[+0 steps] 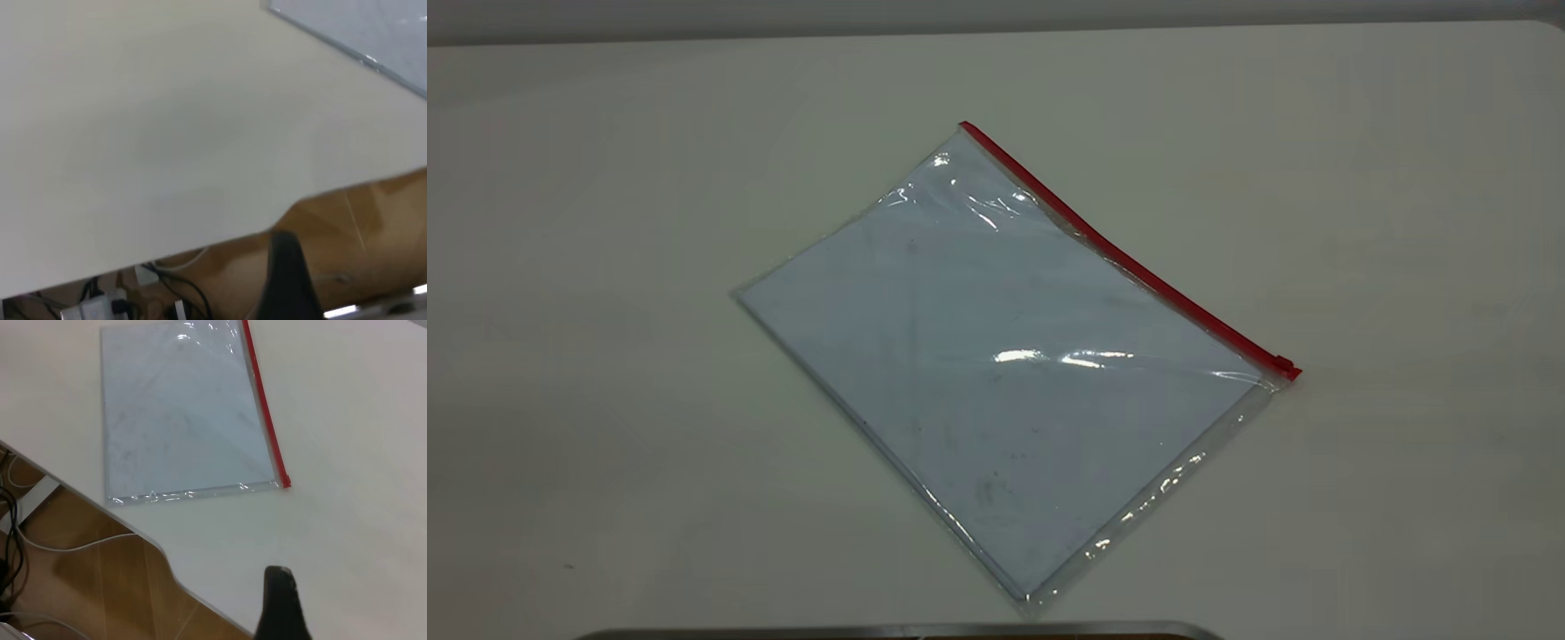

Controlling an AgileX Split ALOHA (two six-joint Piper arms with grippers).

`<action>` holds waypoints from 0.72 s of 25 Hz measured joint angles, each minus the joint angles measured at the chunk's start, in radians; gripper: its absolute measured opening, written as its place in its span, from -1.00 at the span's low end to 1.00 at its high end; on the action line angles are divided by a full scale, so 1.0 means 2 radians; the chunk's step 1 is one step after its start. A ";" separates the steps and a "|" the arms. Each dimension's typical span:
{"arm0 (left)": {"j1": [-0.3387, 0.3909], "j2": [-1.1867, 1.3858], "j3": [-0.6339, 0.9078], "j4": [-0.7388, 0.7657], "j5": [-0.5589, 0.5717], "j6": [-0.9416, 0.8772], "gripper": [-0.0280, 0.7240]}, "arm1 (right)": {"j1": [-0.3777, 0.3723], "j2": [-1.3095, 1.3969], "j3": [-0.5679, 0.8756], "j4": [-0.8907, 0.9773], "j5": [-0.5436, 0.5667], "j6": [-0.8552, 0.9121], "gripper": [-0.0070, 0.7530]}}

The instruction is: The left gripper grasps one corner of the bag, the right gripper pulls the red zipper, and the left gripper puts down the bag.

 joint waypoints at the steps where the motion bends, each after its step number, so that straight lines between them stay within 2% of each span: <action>1: 0.009 -0.008 0.000 0.001 0.000 0.000 0.64 | 0.000 0.000 0.000 0.000 0.000 0.000 0.53; 6: 0.041 -0.062 0.000 0.001 0.000 -0.005 0.64 | 0.000 0.000 0.000 0.000 0.000 0.000 0.53; 18: 0.042 -0.092 0.000 0.020 0.003 -0.046 0.64 | 0.000 0.000 0.000 0.000 0.000 0.000 0.53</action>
